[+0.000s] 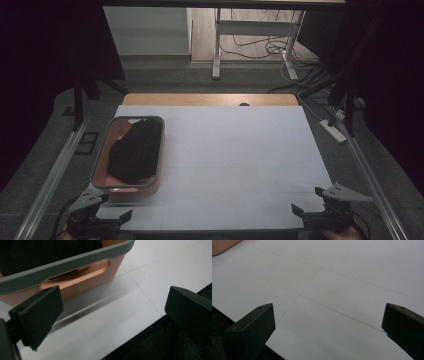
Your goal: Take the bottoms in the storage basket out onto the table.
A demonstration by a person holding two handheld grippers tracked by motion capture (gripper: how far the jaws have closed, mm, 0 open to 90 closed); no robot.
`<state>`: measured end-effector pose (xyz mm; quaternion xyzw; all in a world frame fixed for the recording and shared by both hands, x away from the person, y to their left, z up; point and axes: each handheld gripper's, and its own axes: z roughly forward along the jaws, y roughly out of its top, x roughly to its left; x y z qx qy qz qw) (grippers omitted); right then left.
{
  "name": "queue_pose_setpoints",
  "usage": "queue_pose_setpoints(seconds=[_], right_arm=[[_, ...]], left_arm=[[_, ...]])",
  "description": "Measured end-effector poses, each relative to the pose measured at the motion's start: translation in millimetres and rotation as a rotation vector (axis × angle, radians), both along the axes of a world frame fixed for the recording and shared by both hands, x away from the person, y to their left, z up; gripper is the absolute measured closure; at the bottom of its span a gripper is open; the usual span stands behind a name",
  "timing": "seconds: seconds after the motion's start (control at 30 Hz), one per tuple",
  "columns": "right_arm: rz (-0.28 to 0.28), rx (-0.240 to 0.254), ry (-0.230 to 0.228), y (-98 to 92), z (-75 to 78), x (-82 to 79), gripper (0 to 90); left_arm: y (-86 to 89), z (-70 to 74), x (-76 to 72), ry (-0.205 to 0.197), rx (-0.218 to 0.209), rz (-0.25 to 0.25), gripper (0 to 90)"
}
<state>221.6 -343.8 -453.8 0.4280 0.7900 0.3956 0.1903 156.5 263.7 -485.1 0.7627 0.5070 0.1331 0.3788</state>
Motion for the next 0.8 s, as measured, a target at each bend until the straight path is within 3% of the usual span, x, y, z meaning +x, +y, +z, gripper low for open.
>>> queue_pose_setpoints(seconds=[0.2,0.8], right_arm=[[0.029,-0.018,0.019,2.5,-1.0,1.4,0.0],[0.03,-0.021,0.045,2.8,-2.1,3.5,0.0]], left_arm=[[1.0,-0.3,1.3,0.008,-0.01,-0.008,1.7],[0.1,0.2,1.0,0.005,-0.006,-0.018,1.8]])
